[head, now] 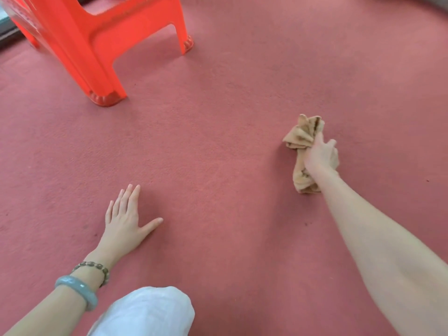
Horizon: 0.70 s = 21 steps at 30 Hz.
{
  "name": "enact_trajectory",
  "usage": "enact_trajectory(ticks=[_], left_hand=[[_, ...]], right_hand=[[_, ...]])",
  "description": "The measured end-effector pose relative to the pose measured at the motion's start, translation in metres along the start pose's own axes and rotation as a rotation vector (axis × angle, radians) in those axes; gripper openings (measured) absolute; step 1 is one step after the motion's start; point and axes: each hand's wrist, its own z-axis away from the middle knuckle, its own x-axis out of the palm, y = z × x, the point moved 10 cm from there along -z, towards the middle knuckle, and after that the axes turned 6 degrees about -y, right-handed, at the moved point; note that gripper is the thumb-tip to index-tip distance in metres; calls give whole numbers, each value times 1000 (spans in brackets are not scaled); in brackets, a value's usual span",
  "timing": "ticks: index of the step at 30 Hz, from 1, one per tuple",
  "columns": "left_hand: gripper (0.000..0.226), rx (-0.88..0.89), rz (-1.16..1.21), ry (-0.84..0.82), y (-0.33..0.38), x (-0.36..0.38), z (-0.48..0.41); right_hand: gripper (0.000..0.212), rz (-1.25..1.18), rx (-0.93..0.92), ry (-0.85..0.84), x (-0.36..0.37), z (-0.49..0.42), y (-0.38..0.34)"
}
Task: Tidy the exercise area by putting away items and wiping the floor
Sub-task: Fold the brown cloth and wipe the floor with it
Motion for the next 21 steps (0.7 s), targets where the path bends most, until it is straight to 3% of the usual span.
enact_trajectory(ticks=[2,5,12,15,18,21], left_hand=[[97,32,0,8,9,-7,-10],[98,79,-11,21,18,-19,-26],[96,31,43,91,8,-38,-56],[96,36,40,94,5,-38,-68],[97,56,39,92,11,-38,-85],[96,107,31,63,28,-37,-104]], right_hand=[[41,-11,70,15,-2,-1,4],[28,-49,2,22,9,4,-50],[31,-30,-487,-137,73,82,-278],[32,13,-746,-204,94,129,-344],[34,32,-865,-229,98,130,-360],[42,-38,-730,-218,82,75,-322]])
